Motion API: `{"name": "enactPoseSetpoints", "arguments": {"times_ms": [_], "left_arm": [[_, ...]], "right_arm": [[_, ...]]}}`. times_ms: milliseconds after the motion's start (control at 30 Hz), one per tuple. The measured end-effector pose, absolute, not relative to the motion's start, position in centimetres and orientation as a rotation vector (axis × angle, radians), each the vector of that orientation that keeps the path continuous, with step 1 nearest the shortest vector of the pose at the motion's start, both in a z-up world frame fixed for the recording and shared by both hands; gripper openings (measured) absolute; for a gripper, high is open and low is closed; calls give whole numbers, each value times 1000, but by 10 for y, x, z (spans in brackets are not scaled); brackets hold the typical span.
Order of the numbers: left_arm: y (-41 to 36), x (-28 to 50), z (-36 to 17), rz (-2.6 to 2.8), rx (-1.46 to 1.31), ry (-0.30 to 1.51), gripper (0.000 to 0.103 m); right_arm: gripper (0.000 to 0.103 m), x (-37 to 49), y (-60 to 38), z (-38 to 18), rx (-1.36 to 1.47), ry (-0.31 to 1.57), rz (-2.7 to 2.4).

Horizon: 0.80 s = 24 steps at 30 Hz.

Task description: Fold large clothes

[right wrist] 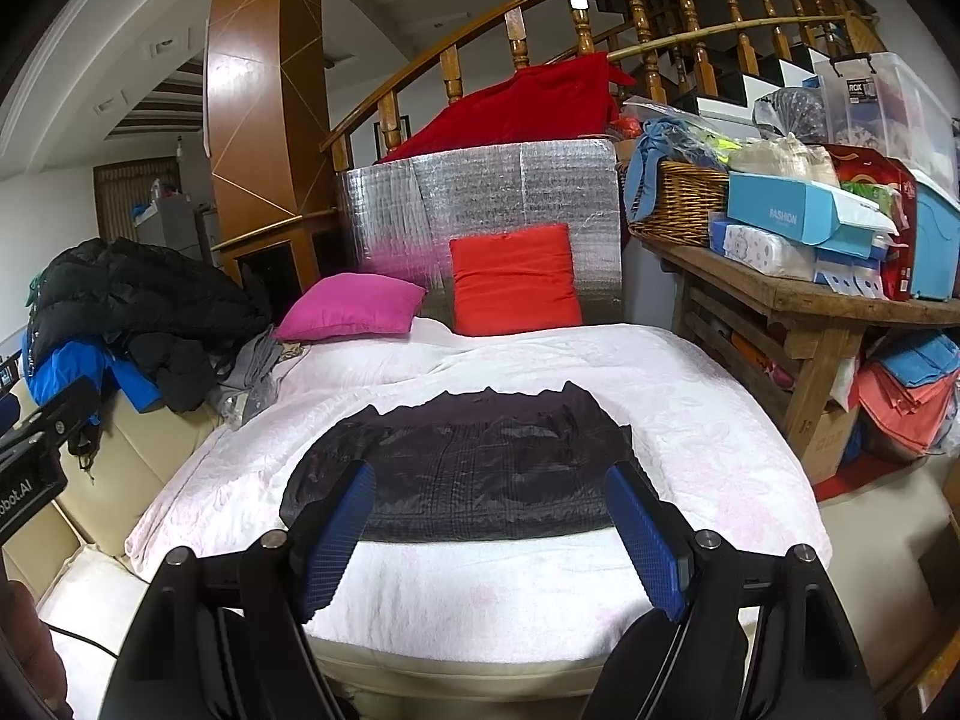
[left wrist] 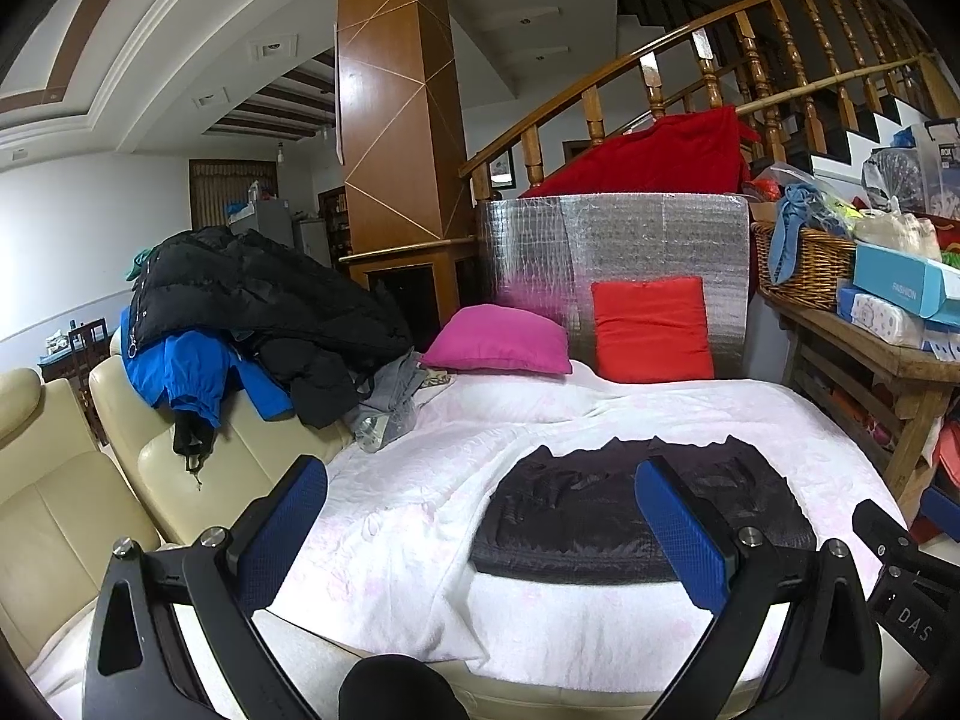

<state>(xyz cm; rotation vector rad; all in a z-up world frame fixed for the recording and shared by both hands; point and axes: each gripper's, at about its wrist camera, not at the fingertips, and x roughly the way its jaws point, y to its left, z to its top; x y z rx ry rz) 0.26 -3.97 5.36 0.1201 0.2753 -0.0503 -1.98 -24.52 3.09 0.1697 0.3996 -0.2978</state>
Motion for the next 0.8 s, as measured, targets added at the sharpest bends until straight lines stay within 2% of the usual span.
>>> {"name": "enactPoseSetpoints", "arguments": {"times_ms": [800], "left_arm": [[-37,6,54,-55,121,281,102]], "right_arm": [[82,-17,-245,33,164,395,-301]]}}
